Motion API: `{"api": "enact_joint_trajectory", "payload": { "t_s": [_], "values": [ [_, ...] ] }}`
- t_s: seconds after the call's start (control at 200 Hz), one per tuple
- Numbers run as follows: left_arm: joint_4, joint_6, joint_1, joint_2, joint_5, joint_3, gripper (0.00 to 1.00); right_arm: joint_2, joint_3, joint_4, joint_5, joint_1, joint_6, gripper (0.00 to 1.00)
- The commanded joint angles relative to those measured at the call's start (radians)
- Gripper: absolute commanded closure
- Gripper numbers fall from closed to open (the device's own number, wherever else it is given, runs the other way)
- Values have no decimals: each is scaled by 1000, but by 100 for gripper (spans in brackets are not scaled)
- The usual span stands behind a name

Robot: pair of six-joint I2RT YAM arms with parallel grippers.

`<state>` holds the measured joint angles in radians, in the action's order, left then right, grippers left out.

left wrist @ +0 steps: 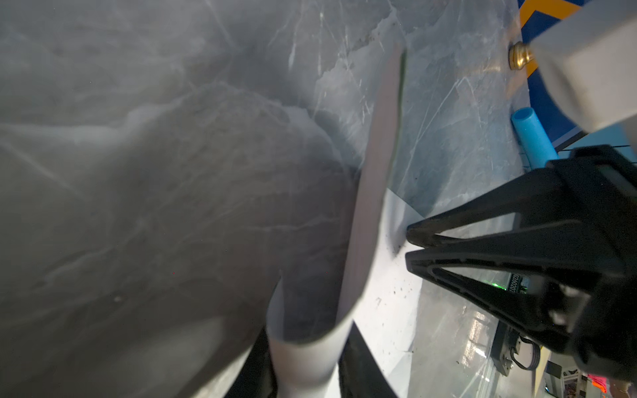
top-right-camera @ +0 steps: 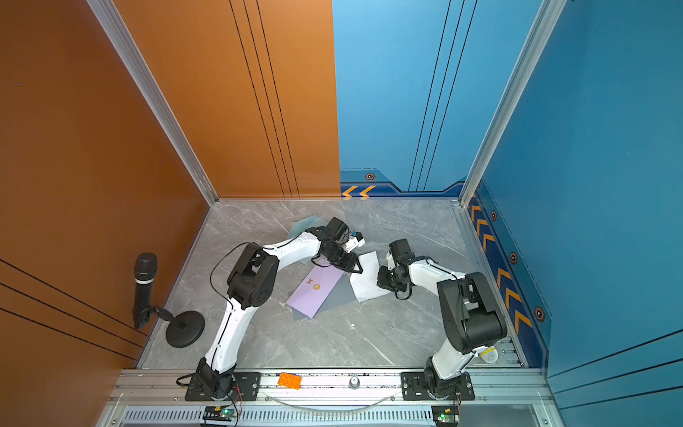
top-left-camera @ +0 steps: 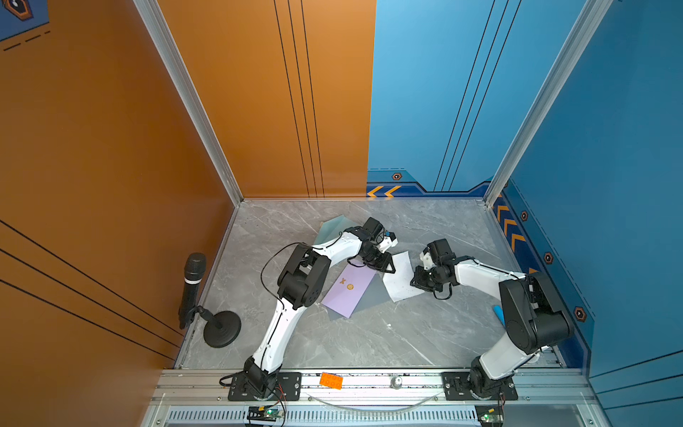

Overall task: Fold the letter paper in half and place it into the envelope
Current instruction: Fold the letter paper at the center of the board.

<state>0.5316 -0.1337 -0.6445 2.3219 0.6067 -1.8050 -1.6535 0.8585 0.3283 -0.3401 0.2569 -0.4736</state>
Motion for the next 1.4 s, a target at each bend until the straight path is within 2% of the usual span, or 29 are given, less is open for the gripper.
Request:
{"api": "enact_joint_trajectory", "payload": {
  "t_s": [0.0,0.115,0.481,0.696,1.061,1.397],
  "values": [
    [4,32,-29,-65,-56,20,71,-71,-36,34,48,-10,-40,75],
    [2,38,-45,-91,-95,44,70,-75,-47,17,37,-17,-59,75],
    [-30,21,-60,-150,-120,116,67,-89,-87,-69,-33,-38,-116,76],
    [-76,-3,-61,-197,-124,180,64,-94,-96,-82,-33,-39,-132,76],
    [-236,-79,-43,-239,-63,292,60,-99,-99,-82,-34,-44,-133,76],
    [-333,-117,-43,-276,-52,392,59,-94,-104,-81,-30,-47,-134,76]
  ]
}}
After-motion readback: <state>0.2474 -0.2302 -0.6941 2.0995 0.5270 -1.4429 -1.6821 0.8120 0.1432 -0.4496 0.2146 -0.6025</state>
